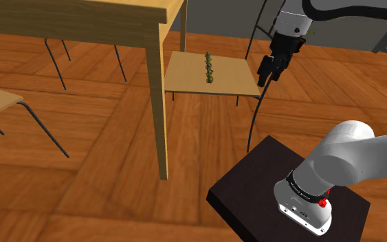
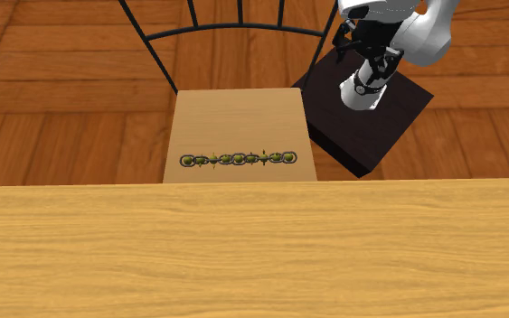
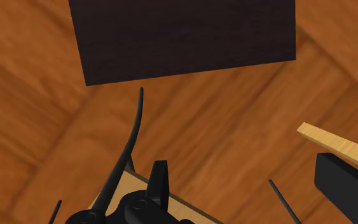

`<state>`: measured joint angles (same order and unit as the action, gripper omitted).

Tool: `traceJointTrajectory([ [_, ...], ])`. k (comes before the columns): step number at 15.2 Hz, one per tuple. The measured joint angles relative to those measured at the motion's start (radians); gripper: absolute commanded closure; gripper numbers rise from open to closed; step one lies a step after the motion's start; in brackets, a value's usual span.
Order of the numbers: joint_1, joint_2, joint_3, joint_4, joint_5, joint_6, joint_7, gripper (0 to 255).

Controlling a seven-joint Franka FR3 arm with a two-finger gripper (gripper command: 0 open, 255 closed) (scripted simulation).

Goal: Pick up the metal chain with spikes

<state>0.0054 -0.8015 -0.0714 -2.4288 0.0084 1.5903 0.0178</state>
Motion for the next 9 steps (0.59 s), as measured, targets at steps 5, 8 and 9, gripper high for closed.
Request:
traceJointTrajectory([
  [5, 0.001, 0.128, -0.009, 0.066, 0.011, 0.061, 0.008, 0],
  [8, 0.001, 0.248, -0.019, 0.132, 0.023, 0.113, 0.014, 0],
  [9, 0.002, 0.286, -0.021, 0.162, 0.029, 0.122, 0.018, 0],
])
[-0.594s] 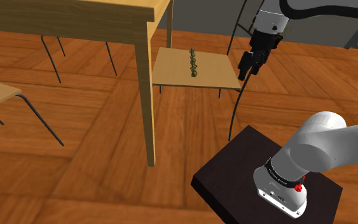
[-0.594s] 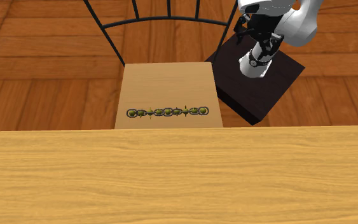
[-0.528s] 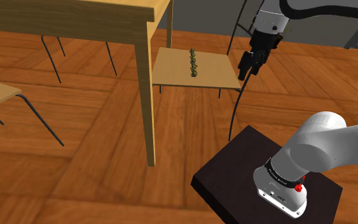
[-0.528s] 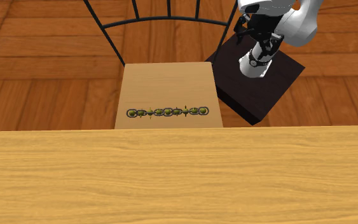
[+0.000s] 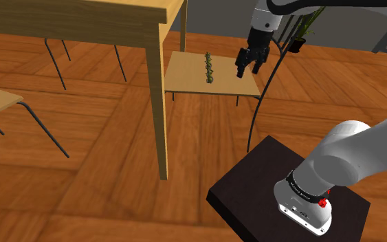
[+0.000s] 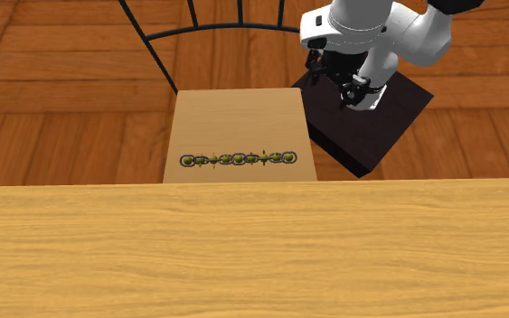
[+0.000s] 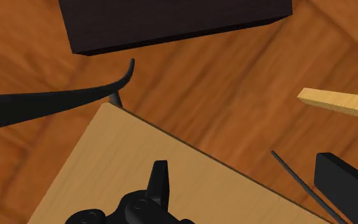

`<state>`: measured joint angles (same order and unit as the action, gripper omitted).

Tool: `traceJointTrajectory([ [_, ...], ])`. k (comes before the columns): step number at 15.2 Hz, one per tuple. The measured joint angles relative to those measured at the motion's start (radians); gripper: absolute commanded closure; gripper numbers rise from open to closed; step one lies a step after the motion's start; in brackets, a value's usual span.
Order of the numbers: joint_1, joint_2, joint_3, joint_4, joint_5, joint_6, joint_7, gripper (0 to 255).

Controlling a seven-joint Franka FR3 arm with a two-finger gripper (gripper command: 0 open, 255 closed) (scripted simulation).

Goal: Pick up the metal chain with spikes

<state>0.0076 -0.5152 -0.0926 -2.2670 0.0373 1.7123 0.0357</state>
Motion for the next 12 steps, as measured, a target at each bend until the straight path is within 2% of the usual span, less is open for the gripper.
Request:
traceJointTrajectory([
  [9, -0.004, 0.355, -0.038, 0.278, 0.055, 0.071, 0.000, 0],
  [12, -0.005, 0.491, -0.043, 0.421, 0.083, 0.061, 0.009, 0],
])
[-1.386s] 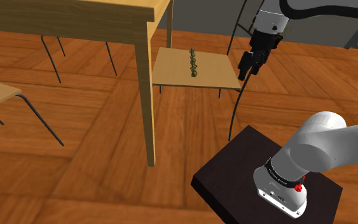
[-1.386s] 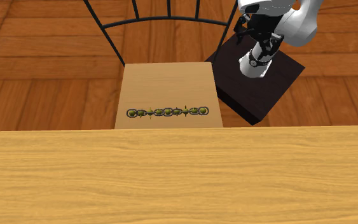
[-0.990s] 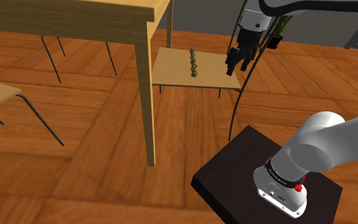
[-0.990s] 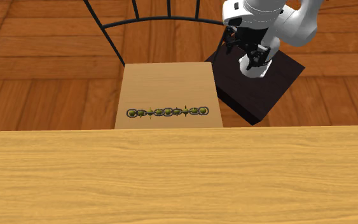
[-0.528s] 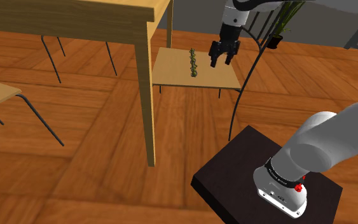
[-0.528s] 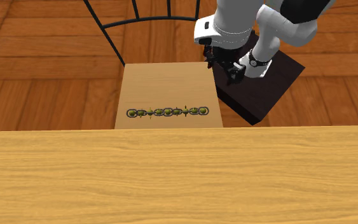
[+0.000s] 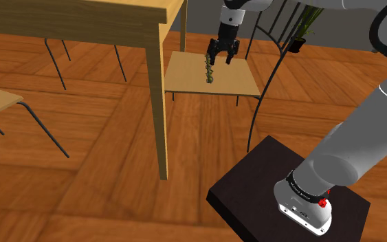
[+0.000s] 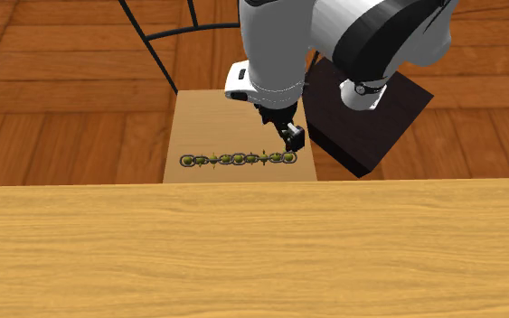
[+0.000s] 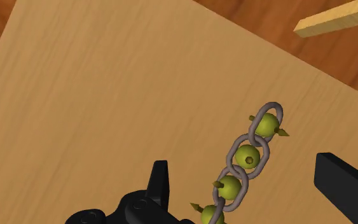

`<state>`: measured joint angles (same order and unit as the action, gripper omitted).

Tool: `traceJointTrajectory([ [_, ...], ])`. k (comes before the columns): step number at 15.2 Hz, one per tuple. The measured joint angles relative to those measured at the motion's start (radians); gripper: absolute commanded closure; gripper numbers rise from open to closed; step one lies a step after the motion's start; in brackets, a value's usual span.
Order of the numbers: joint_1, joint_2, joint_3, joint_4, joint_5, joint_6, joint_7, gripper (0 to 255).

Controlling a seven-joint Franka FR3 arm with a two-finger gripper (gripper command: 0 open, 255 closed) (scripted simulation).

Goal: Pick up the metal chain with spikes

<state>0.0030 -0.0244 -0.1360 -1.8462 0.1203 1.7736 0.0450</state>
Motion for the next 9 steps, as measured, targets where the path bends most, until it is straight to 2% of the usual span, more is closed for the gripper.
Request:
traceJointTrajectory([
  [5, -0.023, 0.201, -0.017, 0.221, 0.044, -0.029, -0.008, 0],
  [9, -0.026, 0.243, -0.017, 0.234, 0.054, 0.000, -0.011, 0],
])
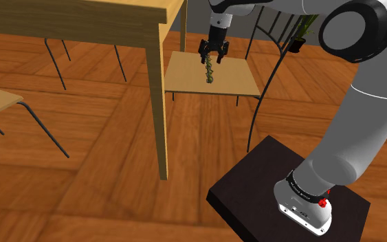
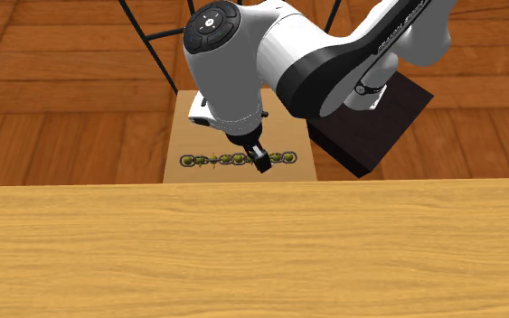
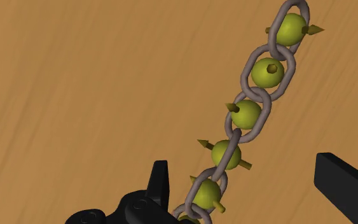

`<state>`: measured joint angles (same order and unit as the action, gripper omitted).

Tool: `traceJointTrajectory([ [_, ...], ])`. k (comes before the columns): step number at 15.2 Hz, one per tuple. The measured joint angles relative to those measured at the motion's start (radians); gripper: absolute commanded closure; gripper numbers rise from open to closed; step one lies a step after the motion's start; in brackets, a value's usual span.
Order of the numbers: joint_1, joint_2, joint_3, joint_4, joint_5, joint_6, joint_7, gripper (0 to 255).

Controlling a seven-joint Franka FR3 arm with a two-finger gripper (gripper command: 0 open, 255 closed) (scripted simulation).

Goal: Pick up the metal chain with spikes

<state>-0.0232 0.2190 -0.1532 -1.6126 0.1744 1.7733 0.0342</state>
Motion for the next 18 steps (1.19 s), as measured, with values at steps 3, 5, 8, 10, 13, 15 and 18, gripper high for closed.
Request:
traceJointTrajectory([
  [3, 0.000, 0.005, 0.000, -0.033, 0.003, 0.037, -0.007, 0],
  [5, 0.001, 0.007, 0.001, -0.046, 0.003, 0.052, -0.007, 255],
  [8, 0.002, 0.007, 0.002, -0.049, 0.004, 0.057, -0.007, 255],
  [10, 0.002, 0.007, 0.002, -0.049, 0.004, 0.057, -0.007, 255],
  [13, 0.002, 0.006, 0.002, -0.050, 0.004, 0.057, -0.007, 255],
  [15, 0.002, 0.006, 0.002, -0.050, 0.005, 0.058, -0.008, 255],
  [18, 0.001, 0.004, 0.001, -0.029, 0.002, 0.033, -0.004, 255],
])
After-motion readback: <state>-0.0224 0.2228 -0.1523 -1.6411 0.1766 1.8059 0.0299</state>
